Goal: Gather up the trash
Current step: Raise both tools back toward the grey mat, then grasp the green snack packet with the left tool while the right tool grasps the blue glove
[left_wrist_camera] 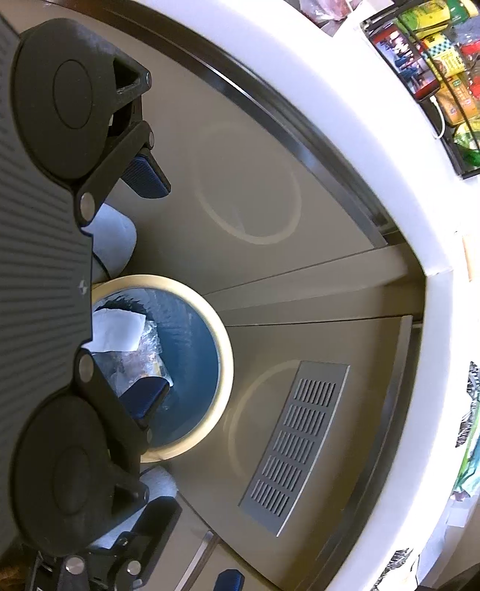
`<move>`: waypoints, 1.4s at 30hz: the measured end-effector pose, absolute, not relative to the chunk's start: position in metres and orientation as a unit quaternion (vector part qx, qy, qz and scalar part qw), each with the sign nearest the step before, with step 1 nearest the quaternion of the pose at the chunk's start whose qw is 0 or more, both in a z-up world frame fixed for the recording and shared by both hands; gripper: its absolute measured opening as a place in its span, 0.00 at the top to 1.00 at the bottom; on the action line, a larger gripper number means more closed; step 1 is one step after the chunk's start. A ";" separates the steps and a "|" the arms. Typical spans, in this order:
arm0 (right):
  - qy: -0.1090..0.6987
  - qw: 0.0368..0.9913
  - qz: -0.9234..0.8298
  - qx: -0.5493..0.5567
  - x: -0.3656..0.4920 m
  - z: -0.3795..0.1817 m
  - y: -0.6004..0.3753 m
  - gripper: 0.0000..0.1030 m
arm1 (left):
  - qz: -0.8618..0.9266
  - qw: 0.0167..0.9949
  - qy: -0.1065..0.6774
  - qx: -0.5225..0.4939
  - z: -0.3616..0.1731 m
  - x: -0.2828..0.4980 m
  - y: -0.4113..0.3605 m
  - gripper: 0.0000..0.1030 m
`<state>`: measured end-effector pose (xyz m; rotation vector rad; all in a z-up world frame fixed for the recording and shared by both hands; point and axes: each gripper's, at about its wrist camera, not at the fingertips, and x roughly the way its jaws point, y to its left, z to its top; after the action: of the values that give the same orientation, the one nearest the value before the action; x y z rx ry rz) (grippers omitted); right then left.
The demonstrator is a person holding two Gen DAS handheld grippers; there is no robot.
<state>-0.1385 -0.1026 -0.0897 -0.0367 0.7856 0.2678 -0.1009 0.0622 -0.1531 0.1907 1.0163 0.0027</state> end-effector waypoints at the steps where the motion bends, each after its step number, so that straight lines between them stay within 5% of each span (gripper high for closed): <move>1: 0.380 0.915 0.130 -0.018 -0.139 -0.089 -0.103 0.10 | 0.003 0.871 0.483 0.092 -0.152 -0.101 0.062 0.00; 13: 0.363 0.922 0.135 0.000 -0.135 -0.077 -0.110 0.10 | -0.002 0.876 0.473 0.090 -0.136 -0.099 0.062 0.00; 24: 0.252 0.960 0.118 0.031 -0.118 -0.007 -0.141 0.07 | -0.003 0.916 0.398 0.044 -0.056 -0.065 0.066 0.00; 42: 0.208 0.976 -0.036 0.059 0.047 0.004 -0.219 0.04 | -0.032 0.924 0.373 -0.075 0.009 0.116 -0.005 0.00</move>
<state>0.0467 -0.2186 0.0044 0.1195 0.4188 -0.0722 0.1164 -0.0048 0.0086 -0.1533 0.7662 -0.0652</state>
